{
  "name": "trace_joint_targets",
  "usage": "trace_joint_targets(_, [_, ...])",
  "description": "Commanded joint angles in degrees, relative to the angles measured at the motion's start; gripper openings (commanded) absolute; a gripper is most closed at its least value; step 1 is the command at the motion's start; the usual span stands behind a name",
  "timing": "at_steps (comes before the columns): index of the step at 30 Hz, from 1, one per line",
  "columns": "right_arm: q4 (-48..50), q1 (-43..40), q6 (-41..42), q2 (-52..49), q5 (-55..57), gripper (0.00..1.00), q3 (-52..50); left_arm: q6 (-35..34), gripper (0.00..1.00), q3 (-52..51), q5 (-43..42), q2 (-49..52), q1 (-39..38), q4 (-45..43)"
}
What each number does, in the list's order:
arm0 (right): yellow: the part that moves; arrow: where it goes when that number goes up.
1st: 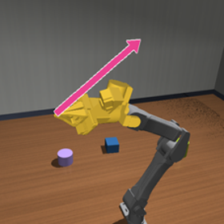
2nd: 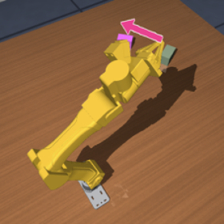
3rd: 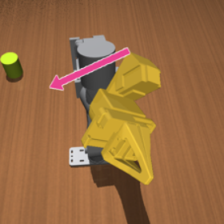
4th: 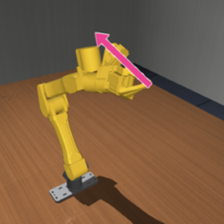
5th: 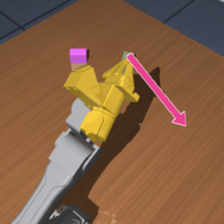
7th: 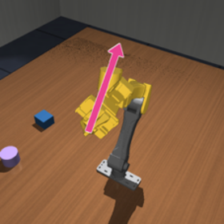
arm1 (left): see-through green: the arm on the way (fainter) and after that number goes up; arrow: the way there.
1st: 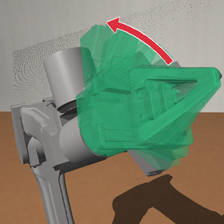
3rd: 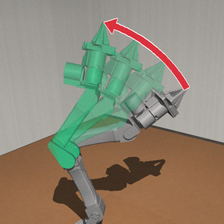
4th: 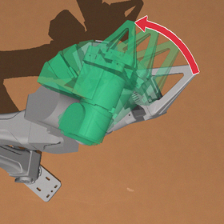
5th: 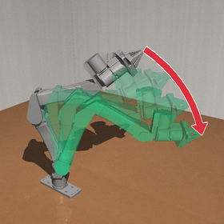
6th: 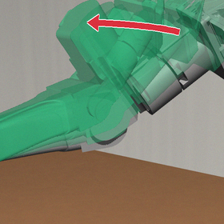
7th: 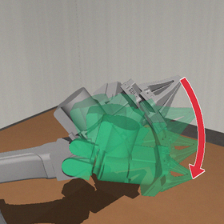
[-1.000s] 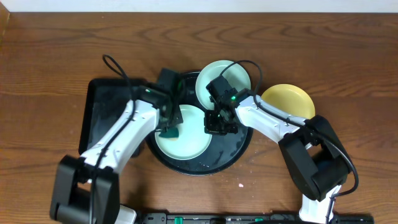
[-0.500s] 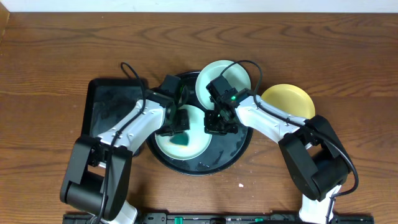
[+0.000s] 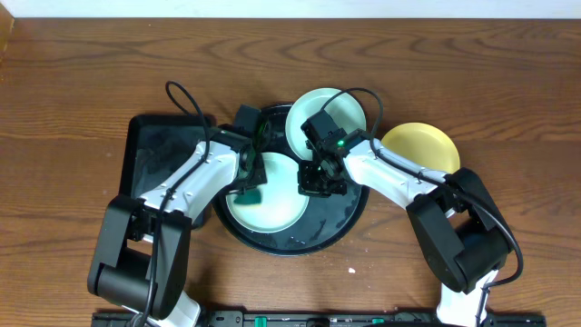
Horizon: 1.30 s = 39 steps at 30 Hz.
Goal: Clean dirty plates on tray and stack at the side
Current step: 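Scrub the mint-green plate with the sponge in the left gripper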
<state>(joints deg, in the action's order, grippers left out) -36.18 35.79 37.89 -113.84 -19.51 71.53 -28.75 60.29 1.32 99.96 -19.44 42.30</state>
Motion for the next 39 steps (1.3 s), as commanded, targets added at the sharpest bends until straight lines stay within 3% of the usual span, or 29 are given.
trace_joint_targets(1, [0.0,-0.7,-0.2,-1.4,1.0,0.01,0.4,3.9,0.08,0.4,-1.1,0.5,0.8,4.5])
trace_joint_targets(5, [0.2,-0.7,-0.2,-1.4,1.0,0.01,0.4,16.4,0.07,0.4,-23.8,0.5,0.8,3.3])
trace_joint_targets(9, [0.1,-0.7,-0.2,-1.4,1.0,0.01,0.4,17.0,0.07,0.4,-25.7,0.5,0.9,-1.2])
trace_joint_targets(13, [0.1,-0.7,-0.2,-1.4,1.0,0.01,0.4,16.9,0.07,0.4,-18.9,0.5,0.9,-8.7])
trace_joint_targets(16, [0.1,-0.7,-0.2,-1.4,1.0,0.01,0.4,12.3,0.08,0.4,-4.2,0.5,0.9,-11.2])
trace_joint_targets(19, [0.1,-0.7,-0.2,-1.4,1.0,0.01,0.4,4.3,0.07,0.4,10.8,0.5,0.9,-9.4])
trace_joint_targets(22, [0.1,-0.7,-0.2,-1.4,1.0,0.01,0.4,0.2,0.07,0.4,14.1,0.5,0.9,-4.9])
trace_joint_targets(24, [0.1,-0.7,-0.2,-1.4,1.0,0.01,0.4,0.2,0.08,0.4,9.9,0.5,0.7,-1.6])
trace_joint_targets(26, [0.2,-0.7,-0.2,-1.4,1.0,0.01,0.4,2.8,0.07,0.1,-1.2,0.5,0.7,1.3])
trace_joint_targets(31, [0.2,-0.7,-0.2,-1.4,1.0,0.01,0.4,8.6,0.07,-1.2,-17.9,0.6,-0.4,1.4])
trace_joint_targets(35, [0.2,-0.7,-0.3,-1.4,0.8,0.01,0.4,8.6,0.08,-1.2,-21.9,1.1,-0.6,-0.5])
trace_joint_targets(39, [0.2,-0.7,-0.2,-1.4,0.8,0.01,0.4,8.6,0.07,-1.2,-16.4,1.4,-0.6,-7.3])
